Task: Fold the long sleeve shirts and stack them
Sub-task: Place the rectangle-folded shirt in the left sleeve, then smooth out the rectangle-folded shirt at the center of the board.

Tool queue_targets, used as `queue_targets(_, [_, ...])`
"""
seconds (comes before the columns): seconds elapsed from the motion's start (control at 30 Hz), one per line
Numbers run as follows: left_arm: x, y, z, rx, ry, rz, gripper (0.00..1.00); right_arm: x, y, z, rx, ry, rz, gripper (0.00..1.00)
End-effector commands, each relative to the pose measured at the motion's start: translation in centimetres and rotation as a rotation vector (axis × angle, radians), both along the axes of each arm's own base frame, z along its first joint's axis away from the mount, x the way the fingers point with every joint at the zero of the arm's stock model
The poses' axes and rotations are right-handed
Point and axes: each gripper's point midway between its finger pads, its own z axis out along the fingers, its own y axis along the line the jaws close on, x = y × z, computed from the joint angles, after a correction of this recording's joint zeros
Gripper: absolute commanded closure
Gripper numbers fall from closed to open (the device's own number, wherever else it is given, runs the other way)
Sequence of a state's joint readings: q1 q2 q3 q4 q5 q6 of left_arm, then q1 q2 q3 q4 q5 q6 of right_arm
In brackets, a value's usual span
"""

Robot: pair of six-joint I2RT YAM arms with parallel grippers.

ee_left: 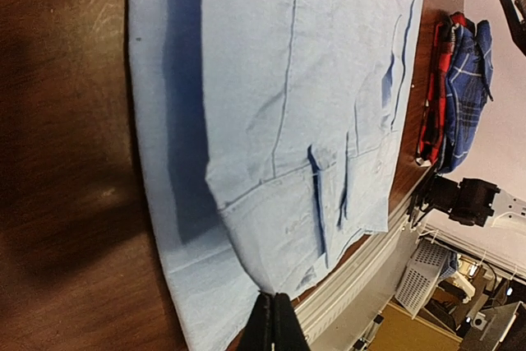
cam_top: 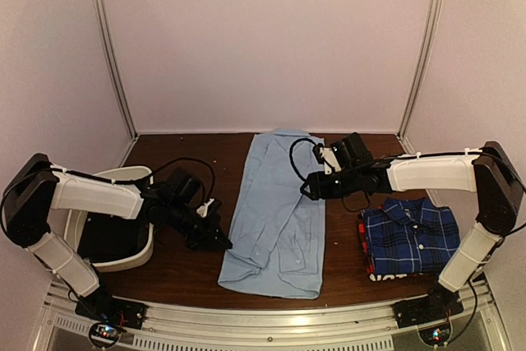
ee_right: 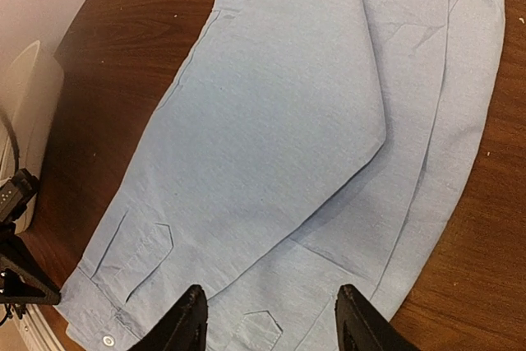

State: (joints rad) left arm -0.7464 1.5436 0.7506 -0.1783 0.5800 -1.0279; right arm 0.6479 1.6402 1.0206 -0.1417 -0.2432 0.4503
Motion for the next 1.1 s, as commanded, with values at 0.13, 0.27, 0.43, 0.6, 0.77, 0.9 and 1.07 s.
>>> queue_targets(0.13, [0.4, 0.2, 0.4, 0.017, -0.061, 0.023, 1.00, 1.0, -0.1, 0.8, -0.002, -0.031, -0.019, 0.45])
queue_targets(0.27, [0.2, 0.1, -0.1, 0.032, -0.074, 0.008, 1.00, 1.4, 0.2, 0.7, 0.003, -0.029, -0.016, 0.45])
queue_targets(0.43, [0.1, 0.1, -0.8, 0.077, -0.103, -0.025, 0.88, 2.2, 1.1, 1.3, 0.032, -0.044, -0.012, 0.46])
queue_targets(0.6, [1.3, 1.6, -0.4, 0.215, -0.194, -0.033, 0.58, 4.6, 2.7, 2.5, 0.067, -0.091, -0.025, 0.50])
queue_targets(0.77, [3.9, 2.2, 1.0, 0.246, -0.293, -0.011, 0.53, 7.8, 4.1, 3.6, 0.116, -0.138, -0.036, 0.53])
queue_targets(0.9, [6.8, 1.1, 1.8, 0.225, -0.362, -0.021, 0.54, 11.5, 5.3, 3.4, 0.187, -0.158, -0.034, 0.59])
queue_targets(1.07, [8.9, -0.8, 2.2, 0.204, -0.407, -0.044, 0.55, 15.8, 6.5, 2.9, 0.330, -0.130, -0.024, 0.63])
